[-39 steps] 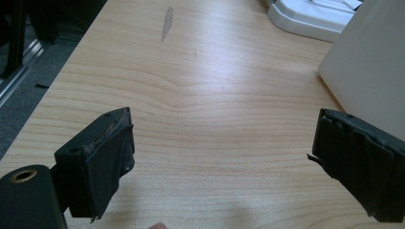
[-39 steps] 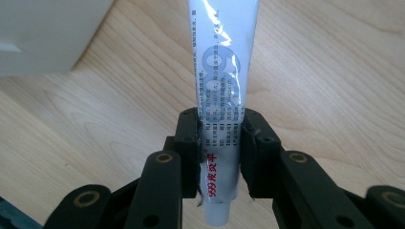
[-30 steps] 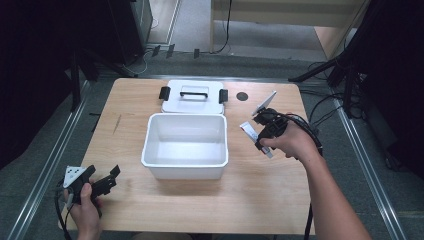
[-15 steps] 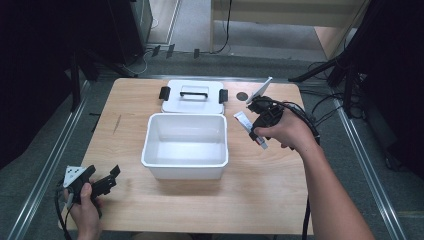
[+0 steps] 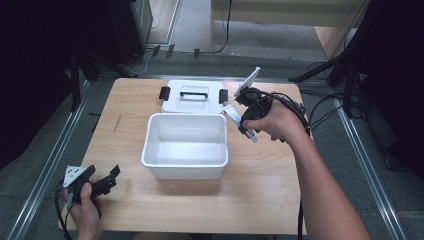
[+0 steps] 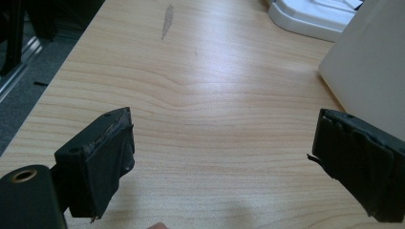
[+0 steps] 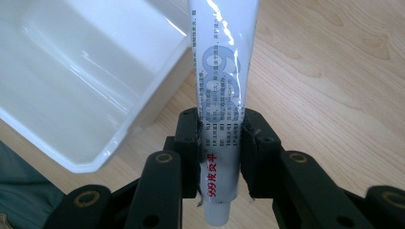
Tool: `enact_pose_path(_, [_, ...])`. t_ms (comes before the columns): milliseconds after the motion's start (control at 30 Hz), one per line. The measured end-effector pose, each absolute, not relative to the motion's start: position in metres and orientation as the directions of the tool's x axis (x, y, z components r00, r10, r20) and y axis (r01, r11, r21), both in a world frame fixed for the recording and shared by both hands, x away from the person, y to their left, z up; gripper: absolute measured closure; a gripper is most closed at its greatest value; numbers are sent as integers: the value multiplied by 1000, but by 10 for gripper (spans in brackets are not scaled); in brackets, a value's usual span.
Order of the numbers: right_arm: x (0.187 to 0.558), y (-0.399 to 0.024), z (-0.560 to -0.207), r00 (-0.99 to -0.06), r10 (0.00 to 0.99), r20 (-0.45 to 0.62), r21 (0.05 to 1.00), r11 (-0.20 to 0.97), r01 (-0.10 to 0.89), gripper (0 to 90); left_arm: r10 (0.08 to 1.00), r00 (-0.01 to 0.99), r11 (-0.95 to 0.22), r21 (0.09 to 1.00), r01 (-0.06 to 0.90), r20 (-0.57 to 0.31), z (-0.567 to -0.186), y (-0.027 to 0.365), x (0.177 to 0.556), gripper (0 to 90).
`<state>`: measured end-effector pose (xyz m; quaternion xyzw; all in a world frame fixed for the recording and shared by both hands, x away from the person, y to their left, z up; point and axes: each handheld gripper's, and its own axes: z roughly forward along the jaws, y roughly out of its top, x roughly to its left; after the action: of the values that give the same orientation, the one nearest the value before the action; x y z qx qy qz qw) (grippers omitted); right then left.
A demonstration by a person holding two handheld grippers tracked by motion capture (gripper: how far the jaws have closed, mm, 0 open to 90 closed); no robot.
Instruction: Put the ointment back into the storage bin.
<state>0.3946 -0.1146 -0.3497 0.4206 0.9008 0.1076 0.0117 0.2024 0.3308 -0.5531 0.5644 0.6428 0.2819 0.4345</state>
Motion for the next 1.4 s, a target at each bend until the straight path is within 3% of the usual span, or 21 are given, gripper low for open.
enact_pose_path(367, [393, -89, -347, -694, 715, 81, 207, 669, 714, 719, 970, 14, 205, 852, 481, -241, -553, 331, 203, 76])
enact_pose_path(633, [388, -69, -348, -775, 626, 81, 238, 743, 625, 719, 970, 15, 207, 851, 483, -244, -553, 331, 203, 76])
enact_pose_path(967, [381, -48, -358, -910, 413, 43, 287, 867, 408, 718, 969, 18, 208, 852, 481, -247, -553, 331, 203, 76])
enact_pose_path(1100, [379, -42, -362, -957, 289, 6, 301, 912, 278, 717, 969, 18, 207, 853, 480, -246, -553, 331, 203, 76])
enact_pose_path(1400, [371, -31, -372, -995, 94, -35, 289, 954, 80, 717, 972, 17, 199, 855, 478, -236, -553, 330, 203, 76])
